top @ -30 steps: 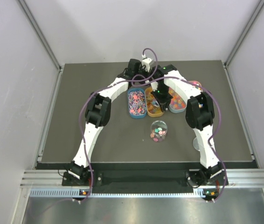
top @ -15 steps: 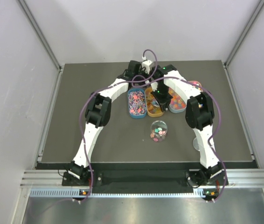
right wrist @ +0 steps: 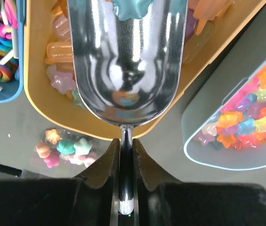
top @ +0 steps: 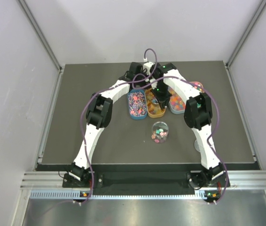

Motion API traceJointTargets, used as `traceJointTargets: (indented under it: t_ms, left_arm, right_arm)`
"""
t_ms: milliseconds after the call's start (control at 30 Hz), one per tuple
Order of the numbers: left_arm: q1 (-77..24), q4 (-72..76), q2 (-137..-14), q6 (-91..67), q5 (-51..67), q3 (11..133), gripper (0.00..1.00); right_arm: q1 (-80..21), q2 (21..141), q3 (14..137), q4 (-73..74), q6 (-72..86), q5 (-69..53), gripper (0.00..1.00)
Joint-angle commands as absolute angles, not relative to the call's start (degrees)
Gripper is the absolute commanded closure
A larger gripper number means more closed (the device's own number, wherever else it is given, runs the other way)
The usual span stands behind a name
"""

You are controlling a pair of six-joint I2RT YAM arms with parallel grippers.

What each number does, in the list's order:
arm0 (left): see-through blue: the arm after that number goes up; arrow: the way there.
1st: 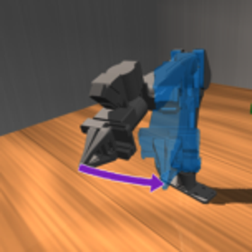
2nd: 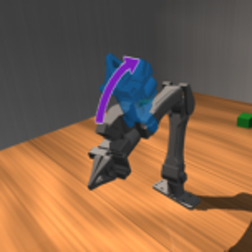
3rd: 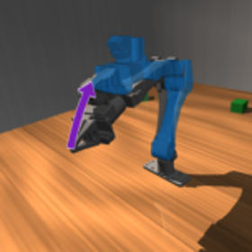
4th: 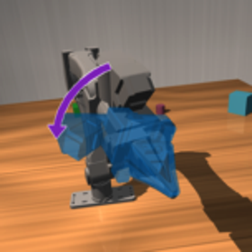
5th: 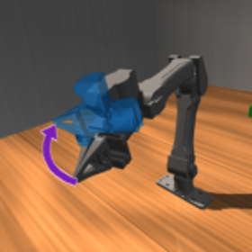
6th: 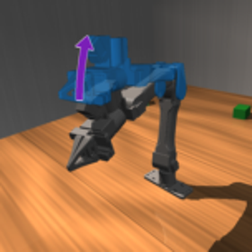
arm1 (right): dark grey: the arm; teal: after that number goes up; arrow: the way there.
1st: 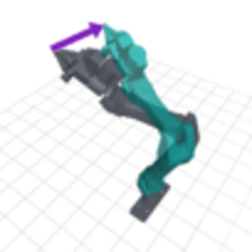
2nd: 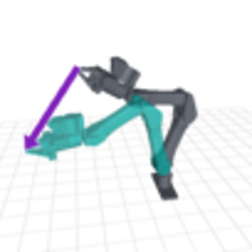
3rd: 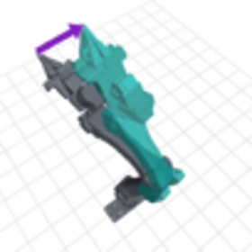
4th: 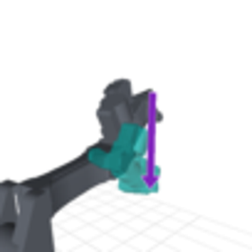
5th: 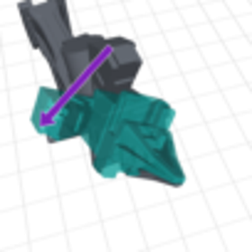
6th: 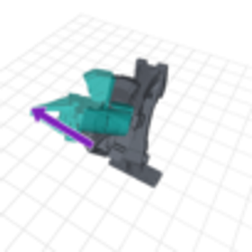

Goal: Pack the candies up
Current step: Scoop the fake candies from the storage box.

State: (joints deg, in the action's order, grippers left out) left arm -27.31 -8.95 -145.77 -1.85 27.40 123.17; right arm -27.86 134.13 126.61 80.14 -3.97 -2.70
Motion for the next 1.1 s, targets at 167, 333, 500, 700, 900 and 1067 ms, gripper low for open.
traceJointTargets:
  t_ms: [167, 333, 500, 700, 900, 1067]
  left_arm:
    - [-32.52, -7.21, -145.37, -0.7, 28.83, 122.61, 1.0]
    - [-32.87, -6.86, -145.37, -0.97, 28.83, 122.78, 1.0]
    - [-32.96, -6.77, -144.93, -0.79, 28.83, 122.87, 1.0]
    - [-32.96, -6.68, -144.58, -0.53, 28.21, 122.96, 1.0]
    - [-32.96, -6.77, -144.49, -0.44, 27.17, 124.01, 1.0]
    - [-32.35, -7.65, -144.05, -0.44, 25.4, 125.68, 0.82]
  right_arm:
    - [-29.36, 136.49, 129.64, 74.53, -5.18, -6.59, 1.0]
    - [-29.44, 138.6, 129.2, 74.44, -6.06, -7.82, 1.0]
    - [-29.27, 139.22, 129.73, 74.53, -7.12, -9.05, 1.0]
    - [-28.74, 136.5, 127.53, 74.62, -7.21, -9.58, 1.0]
    - [-28.48, 136.23, 125.43, 74.71, -6.59, -10.11, 1.0]
    - [-27.78, 136.06, 124.54, 74.36, -6.15, -9.5, 1.0]
